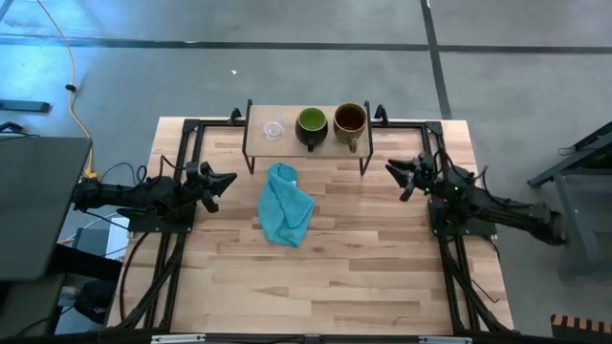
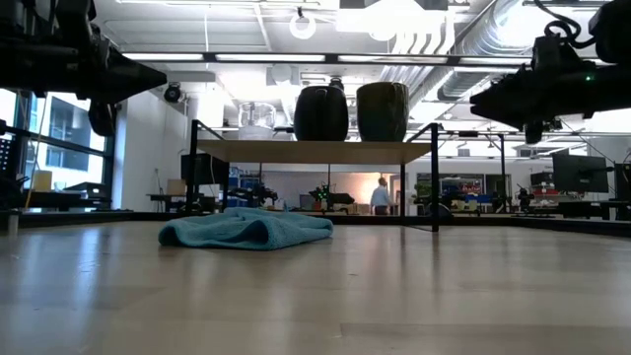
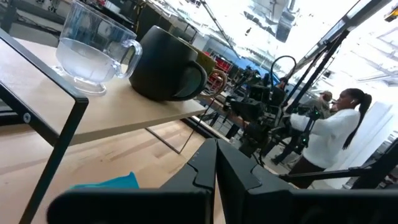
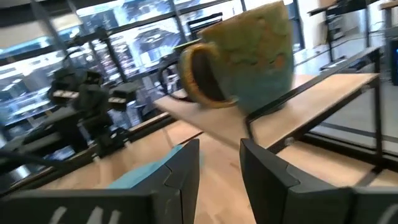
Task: Stack small to large cups/mugs on shelf
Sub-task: Return to Home Position
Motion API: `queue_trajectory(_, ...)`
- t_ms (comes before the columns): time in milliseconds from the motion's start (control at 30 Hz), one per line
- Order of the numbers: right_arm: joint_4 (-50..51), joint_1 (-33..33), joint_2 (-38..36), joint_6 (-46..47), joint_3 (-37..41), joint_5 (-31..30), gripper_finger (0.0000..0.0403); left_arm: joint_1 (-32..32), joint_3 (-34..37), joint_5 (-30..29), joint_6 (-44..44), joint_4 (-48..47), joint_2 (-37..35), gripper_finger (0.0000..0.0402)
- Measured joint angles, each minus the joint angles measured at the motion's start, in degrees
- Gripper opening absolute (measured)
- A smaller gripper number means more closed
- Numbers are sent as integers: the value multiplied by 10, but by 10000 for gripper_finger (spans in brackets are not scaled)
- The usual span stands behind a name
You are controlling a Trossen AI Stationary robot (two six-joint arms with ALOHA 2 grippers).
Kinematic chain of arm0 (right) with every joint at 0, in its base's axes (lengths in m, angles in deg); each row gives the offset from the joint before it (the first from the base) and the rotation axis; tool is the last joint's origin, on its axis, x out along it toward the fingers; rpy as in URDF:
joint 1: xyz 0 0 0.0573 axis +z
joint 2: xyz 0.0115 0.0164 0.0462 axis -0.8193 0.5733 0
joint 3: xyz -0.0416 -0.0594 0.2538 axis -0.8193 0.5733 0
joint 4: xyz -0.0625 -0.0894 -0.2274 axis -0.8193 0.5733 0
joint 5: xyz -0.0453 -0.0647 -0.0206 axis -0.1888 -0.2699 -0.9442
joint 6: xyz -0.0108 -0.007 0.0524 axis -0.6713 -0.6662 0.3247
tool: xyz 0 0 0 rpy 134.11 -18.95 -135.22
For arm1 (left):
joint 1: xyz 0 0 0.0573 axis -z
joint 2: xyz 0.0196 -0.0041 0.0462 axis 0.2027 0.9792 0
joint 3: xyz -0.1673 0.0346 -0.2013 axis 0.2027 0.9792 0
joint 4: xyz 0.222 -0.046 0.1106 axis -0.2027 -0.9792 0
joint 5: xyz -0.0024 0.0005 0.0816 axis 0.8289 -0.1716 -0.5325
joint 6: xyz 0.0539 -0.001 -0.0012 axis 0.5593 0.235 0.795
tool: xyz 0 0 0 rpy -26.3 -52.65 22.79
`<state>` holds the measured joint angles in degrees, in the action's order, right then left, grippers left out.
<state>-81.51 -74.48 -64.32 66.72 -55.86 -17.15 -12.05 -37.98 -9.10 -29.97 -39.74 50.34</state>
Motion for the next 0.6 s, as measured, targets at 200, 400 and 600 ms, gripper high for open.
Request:
queue_trajectory(200, 7, 79, 16, -13, 0, -13, 106, 0, 0, 2, -22, 1, 0, 1)
queue_trajectory(400, 8, 156, 45, -23, 0, -62, 106, 0, 0, 2, -43, 1, 0, 1)
queue_trajectory(600, -99, 210, 59, -88, 0, -109, 106, 0, 0, 2, -64, 2, 0, 1)
